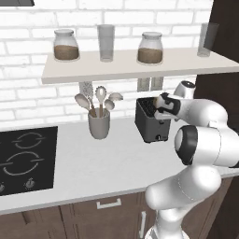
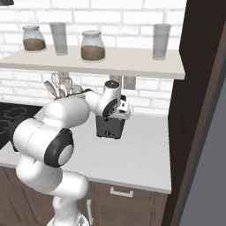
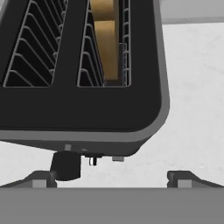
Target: Start the toaster. Once the lever pops up, take the bread to the plate on the dining counter.
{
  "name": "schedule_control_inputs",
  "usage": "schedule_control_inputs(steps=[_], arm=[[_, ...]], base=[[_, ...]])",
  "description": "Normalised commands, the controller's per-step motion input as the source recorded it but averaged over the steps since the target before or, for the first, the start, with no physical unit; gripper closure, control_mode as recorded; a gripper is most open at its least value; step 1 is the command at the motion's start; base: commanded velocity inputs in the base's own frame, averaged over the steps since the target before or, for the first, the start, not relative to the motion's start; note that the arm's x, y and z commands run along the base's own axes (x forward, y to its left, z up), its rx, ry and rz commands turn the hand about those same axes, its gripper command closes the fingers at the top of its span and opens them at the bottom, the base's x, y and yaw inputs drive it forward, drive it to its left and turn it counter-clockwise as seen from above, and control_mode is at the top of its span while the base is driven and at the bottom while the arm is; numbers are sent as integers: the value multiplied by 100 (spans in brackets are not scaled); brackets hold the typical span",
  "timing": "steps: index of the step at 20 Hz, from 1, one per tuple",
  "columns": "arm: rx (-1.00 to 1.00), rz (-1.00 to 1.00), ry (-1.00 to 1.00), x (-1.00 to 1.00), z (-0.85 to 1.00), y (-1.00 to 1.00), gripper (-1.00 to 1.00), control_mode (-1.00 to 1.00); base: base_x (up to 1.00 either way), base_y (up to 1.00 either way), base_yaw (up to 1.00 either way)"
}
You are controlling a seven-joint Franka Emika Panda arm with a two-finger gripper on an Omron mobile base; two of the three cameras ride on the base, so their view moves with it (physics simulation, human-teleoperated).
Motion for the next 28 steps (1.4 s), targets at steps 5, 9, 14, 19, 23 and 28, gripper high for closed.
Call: schedule_control_inputs(steps=[5,9,14,19,23,28], arm=[[0,0,0,2,-4,0,-100,-100],[0,0,0,0,-3,0,-100,-100],[0,0,0,0,-10,0,-100,-100],[0,0,0,0,-23,-2,-100,-100],[0,0,0,0,-12,0,-100,-100],[0,0,0,0,-1,0,-100,-100]], base=[[0,0,0],[0,0,0],[0,0,0],[0,0,0],[0,0,0],[0,0,0]])
